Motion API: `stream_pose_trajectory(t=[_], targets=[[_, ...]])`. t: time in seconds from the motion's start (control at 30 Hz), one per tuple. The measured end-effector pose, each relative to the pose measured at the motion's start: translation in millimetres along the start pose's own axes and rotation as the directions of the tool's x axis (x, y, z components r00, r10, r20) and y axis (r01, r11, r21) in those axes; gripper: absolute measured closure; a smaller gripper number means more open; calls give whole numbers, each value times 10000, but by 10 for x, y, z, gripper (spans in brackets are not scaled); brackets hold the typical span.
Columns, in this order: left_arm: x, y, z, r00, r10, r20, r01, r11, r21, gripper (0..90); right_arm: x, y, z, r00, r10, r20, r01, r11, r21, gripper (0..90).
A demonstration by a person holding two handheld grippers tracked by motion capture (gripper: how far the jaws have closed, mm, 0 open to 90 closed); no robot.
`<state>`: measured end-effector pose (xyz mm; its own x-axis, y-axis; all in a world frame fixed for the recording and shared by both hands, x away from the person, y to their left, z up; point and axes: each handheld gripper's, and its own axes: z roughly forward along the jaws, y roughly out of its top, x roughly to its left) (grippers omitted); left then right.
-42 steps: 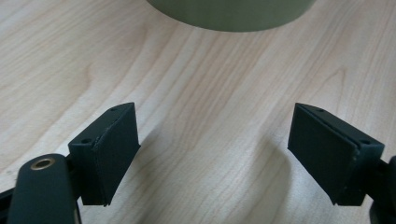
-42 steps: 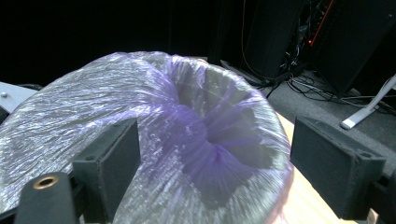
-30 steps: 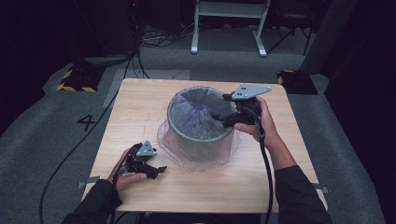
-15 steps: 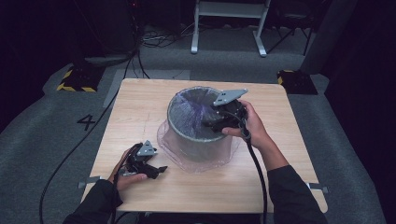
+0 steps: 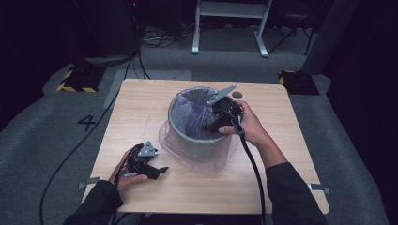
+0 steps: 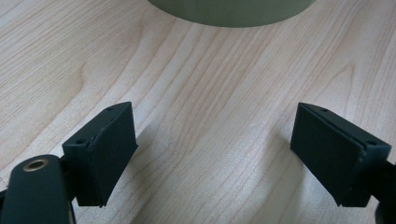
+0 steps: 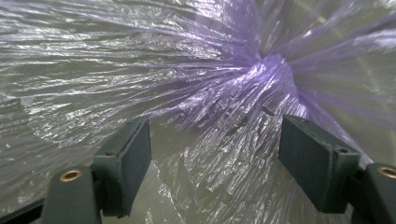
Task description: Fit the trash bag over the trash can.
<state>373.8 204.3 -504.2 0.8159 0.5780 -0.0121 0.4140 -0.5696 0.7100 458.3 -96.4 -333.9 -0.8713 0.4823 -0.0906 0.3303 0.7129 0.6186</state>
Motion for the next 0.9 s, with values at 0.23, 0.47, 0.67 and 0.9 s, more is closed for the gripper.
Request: stream_pose_trajectory(t=[0.23, 0.47, 0.67, 0.9], targets=[[0, 0, 0, 10000, 1, -4, -1, 10000, -1, 138, -34, 45, 64, 9997, 235, 57, -239, 9965, 805, 206], [-2, 0, 1, 10000, -4, -11, 4, 10000, -6, 138, -35, 70, 94, 9996, 278, 80, -286, 9910, 1305, 197], [-2, 1, 1, 10000, -5, -13, 5, 10000, -5, 138, -25, 65, 76, 9991, 385, 189, -405, 9926, 1146, 202], [-2, 1, 1, 10000, -5, -19, 5, 10000, -6, 137, 0, 16, -6, 9985, 327, 437, -342, 9989, 336, 203]])
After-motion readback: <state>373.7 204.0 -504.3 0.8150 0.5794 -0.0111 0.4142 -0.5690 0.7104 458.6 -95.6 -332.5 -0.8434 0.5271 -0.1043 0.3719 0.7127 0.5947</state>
